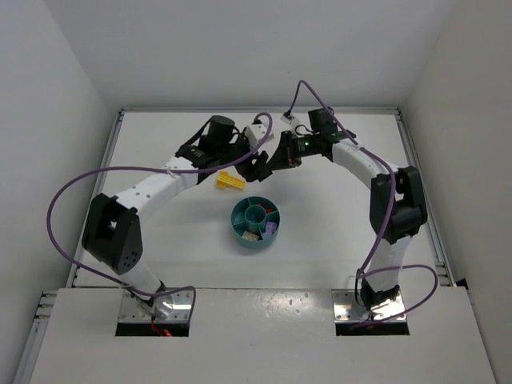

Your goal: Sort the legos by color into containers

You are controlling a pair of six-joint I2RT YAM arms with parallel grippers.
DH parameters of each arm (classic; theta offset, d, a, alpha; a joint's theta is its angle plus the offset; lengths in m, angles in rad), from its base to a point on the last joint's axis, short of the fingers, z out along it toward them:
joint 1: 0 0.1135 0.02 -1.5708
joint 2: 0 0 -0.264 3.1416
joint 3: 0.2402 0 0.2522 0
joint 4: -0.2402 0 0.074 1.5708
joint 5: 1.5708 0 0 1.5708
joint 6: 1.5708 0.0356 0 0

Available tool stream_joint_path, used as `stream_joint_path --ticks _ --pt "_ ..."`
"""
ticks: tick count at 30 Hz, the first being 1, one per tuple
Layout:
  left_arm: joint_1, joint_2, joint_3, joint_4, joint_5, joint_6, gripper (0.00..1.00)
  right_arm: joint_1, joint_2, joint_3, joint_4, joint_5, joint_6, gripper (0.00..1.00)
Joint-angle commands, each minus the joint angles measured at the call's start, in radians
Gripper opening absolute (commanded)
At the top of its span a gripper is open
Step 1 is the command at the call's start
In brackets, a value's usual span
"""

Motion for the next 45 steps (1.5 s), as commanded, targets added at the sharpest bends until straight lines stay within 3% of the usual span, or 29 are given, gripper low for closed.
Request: stream_joint_path --ticks 1,3,4,5,18,22,30,37,41,45 --pt "0.034 -0.027 0.002 0.042 -0.017 -0.07 0.69 -0.002 -0.063 0.02 -0.058 0.055 -0.144 0.0" --pt "0.069 -0.064 -0.024 0.063 -0.017 -0.12 0.77 -0.012 -0.097 0.009 -0.089 0.084 -0.202 0.0" --pt "0.08 -0.076 -0.037 0.074 -0.017 -0.134 0.98 -0.012 -0.097 0.009 -0.112 0.097 -0.239 0.0" --pt "0.08 -0.09 -0.049 0.074 -0.028 -0.15 1.0 -0.012 -0.113 0.018 -0.133 0.122 -0.271 0.0" --pt "0.221 -0.231 -0.189 0.048 -0.209 -0.377 1.0 0.033 -0.238 -0.019 -0.283 0.259 -0.639 0.0" --pt "0.263 -0.263 -0.224 0.048 -0.243 -0.387 1.0 0.085 -0.238 0.058 -0.441 0.32 -0.846 0.0" --pt "0.29 -0.323 -0.298 0.048 -0.293 -0.357 1.0 0.226 -0.29 0.102 -0.579 0.402 -1.067 0.0" --pt "0.309 -0.383 -0.353 0.048 -0.355 -0.366 1.0 0.326 -0.413 0.018 -0.632 0.413 -1.249 0.0" --pt "0.309 -0.383 -0.362 0.048 -0.385 -0.366 1.0 0.389 -0.451 -0.031 -0.607 0.433 -1.274 0.0" --pt "0.309 -0.383 -0.362 0.03 -0.373 -0.366 1.0 0.445 -0.437 -0.031 -0.607 0.486 -1.196 0.0"
